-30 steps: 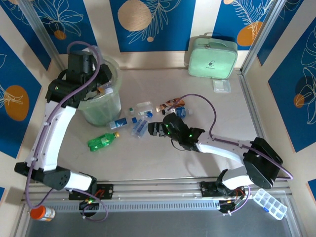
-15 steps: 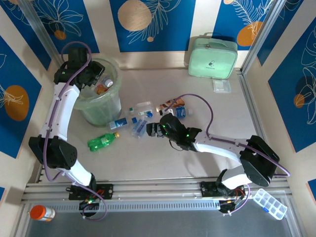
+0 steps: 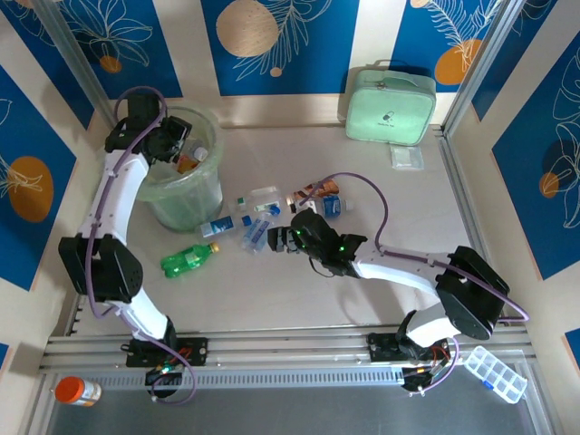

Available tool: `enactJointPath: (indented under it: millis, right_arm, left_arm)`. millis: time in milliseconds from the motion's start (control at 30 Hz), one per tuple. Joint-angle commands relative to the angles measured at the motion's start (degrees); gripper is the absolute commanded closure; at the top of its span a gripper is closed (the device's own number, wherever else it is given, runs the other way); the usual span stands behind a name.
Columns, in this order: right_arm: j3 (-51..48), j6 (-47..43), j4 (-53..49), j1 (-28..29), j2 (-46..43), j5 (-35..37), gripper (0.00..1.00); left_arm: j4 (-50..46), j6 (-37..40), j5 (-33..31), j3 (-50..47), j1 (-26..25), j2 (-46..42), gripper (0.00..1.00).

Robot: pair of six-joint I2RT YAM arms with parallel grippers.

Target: Put the plastic bottles in the bin

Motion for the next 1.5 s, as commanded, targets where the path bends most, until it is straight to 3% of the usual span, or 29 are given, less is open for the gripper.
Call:
enactJointPath:
  millis: [0,300,567,933,1067,1200,1467]
  right_arm:
    - [2.2,-0.9,-0.6,0.6,0.2,1.6,0.09]
    - [2.3,-0.9,-0.6,0.6,0.6,1.9,0.09]
    - [1.9,-1.4,-0.5,0.6,-0.6,2.5,0.09]
    - [1.5,-2.0,-0.4,0.6,-1.6,2.5,0.09]
    - [1.4,-2.1,-0.3,0.6,-2.0,2.6,0.09]
    - [1.4,-2.1,-0.2,0.7,-1.9,2.4,0.1]
    - [0.7,-2.0,0.4,0.7,-2.9,2.1,0.11]
  left_arm:
    - [-1.0,1.9,2.1,0.6,0.8,2.4,0.37]
    - [-2.8,3.4,2.6,1.1,0.9,1.2,0.08]
    - [-4.2,7.3,3.2,3.6,0.8,-3.7,0.03]
    - [-6.2,20.9,0.8,2.4,-0.9,-15.9,0.05]
    - [-5.6,26.5,-3.9,-3.5,-7.3,-24.4,0.09]
    - [-6.2,29.9,-12.6,-10.8,-19.8,-32.8,0.11]
    - [-7.2,31.4,-18.2,-25.9,-34.0,-42.6,0.14]
